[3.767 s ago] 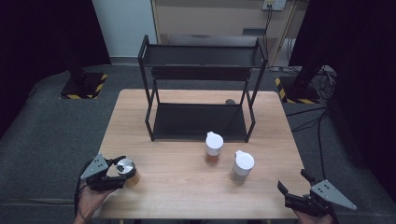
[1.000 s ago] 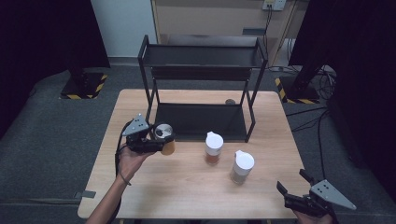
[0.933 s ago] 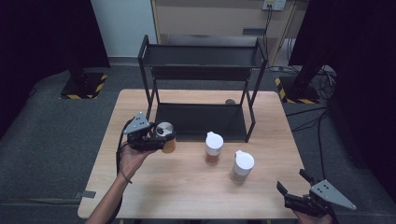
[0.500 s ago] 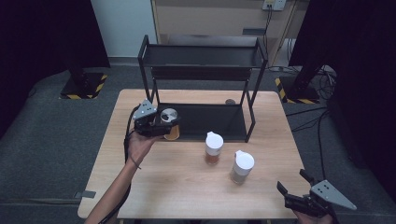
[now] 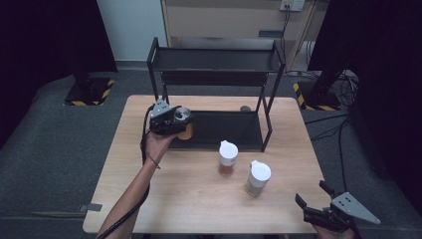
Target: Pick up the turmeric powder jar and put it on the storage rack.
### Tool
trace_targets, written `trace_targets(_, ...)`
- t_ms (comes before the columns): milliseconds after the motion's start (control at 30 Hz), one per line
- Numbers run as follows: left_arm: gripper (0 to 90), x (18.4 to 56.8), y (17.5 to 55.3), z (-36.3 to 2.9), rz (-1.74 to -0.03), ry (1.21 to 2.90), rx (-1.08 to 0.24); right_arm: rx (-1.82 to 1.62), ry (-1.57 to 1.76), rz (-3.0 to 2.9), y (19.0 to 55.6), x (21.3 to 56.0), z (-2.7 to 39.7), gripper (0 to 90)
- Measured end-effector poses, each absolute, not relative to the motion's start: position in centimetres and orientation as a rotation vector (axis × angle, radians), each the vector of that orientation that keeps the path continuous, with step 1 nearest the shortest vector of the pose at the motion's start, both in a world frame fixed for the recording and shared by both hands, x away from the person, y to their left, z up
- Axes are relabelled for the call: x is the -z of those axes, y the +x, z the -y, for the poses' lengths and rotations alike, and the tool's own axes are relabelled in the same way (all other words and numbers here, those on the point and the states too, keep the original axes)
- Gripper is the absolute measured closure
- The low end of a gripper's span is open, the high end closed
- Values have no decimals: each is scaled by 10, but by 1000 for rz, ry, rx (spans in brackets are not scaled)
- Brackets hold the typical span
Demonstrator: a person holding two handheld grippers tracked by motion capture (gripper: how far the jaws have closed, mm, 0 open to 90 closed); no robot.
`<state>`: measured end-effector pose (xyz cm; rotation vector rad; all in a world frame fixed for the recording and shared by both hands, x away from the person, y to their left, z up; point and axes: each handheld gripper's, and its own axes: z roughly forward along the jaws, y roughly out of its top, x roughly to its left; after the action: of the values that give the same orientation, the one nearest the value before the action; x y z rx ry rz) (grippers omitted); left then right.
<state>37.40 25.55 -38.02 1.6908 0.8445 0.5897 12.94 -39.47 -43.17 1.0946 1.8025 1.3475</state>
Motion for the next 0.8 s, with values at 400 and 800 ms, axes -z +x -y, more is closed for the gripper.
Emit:
trace_targets(400, 343, 406, 387, -239, -926, 1703, -671, -1352, 1095, -1801, 129, 432, 396, 57)
trace_targets(800, 343, 427, 394, -238, -989, 1686, -667, -1356, 1096, -1800, 130, 432, 396, 57)
